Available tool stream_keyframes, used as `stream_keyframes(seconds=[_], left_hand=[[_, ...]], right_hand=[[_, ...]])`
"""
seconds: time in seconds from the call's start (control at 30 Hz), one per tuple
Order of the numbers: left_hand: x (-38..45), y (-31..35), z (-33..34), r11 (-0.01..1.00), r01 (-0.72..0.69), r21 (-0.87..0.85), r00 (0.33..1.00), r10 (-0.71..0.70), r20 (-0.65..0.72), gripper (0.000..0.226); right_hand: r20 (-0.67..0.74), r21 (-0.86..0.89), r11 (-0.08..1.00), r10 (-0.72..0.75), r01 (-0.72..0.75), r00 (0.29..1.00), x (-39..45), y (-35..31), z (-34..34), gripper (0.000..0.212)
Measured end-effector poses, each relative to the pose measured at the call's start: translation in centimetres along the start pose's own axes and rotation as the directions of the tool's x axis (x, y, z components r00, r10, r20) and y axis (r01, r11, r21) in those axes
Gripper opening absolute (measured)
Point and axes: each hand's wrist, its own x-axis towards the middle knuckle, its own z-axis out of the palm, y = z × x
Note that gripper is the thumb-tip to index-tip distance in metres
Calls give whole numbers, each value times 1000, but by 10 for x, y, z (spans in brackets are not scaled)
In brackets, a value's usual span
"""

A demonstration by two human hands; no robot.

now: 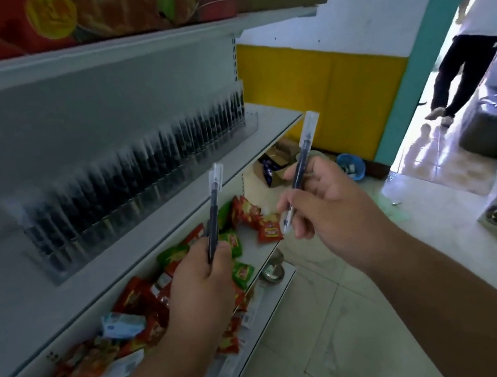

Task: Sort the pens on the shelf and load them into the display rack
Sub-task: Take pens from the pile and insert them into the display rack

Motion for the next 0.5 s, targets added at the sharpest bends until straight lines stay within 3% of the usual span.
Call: stream_keyframes(seconds=[0.2, 0.3, 0.5], left_hand=[[84, 13, 39, 1000, -26, -5, 997, 26, 71, 35], [116, 20, 50, 998, -53, -15, 996, 54, 76, 35], [167, 20, 75, 997, -66, -44, 998, 65, -23, 36]], right_hand=[[-87, -198, 980, -46, 28, 995, 76, 10, -22, 19], [-139, -311, 950, -7, -37, 990, 106, 26, -31, 18], [-119, -387, 922, -57, 7, 991, 179, 62, -45, 7]])
